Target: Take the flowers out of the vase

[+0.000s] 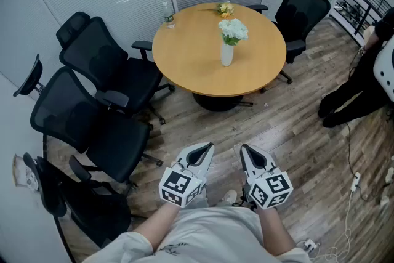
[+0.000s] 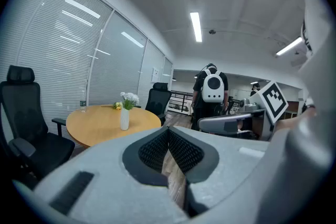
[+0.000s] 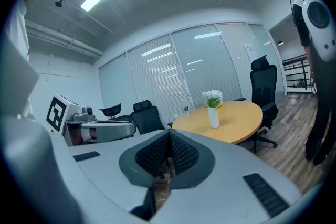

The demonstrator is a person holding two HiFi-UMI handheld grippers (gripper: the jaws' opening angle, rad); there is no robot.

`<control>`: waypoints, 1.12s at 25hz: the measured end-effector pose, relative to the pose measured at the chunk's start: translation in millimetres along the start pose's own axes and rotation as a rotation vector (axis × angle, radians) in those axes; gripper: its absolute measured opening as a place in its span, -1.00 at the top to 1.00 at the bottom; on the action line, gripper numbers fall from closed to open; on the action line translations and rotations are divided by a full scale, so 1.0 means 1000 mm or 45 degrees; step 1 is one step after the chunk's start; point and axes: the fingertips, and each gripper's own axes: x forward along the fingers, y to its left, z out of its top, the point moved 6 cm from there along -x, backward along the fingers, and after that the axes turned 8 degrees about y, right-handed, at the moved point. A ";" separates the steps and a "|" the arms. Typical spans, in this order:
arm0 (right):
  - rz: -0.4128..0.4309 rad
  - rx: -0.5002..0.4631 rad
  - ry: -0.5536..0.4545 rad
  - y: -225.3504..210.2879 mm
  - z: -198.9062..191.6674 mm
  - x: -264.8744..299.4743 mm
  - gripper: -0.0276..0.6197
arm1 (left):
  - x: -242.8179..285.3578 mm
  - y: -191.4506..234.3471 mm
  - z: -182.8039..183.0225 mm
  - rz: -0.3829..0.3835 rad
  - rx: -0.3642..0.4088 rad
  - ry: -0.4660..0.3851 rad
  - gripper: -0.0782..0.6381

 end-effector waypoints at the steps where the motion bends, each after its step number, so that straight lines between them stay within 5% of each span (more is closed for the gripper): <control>1: -0.001 -0.001 -0.001 -0.001 0.001 -0.001 0.90 | 0.001 -0.002 -0.001 -0.002 0.005 0.007 0.76; 19: 0.106 0.016 -0.013 -0.029 0.009 -0.004 0.90 | 0.031 -0.019 0.009 0.020 -0.009 0.001 0.76; 28: 0.129 -0.025 -0.010 -0.077 0.014 -0.011 0.89 | 0.064 -0.040 0.014 0.056 -0.011 -0.023 0.76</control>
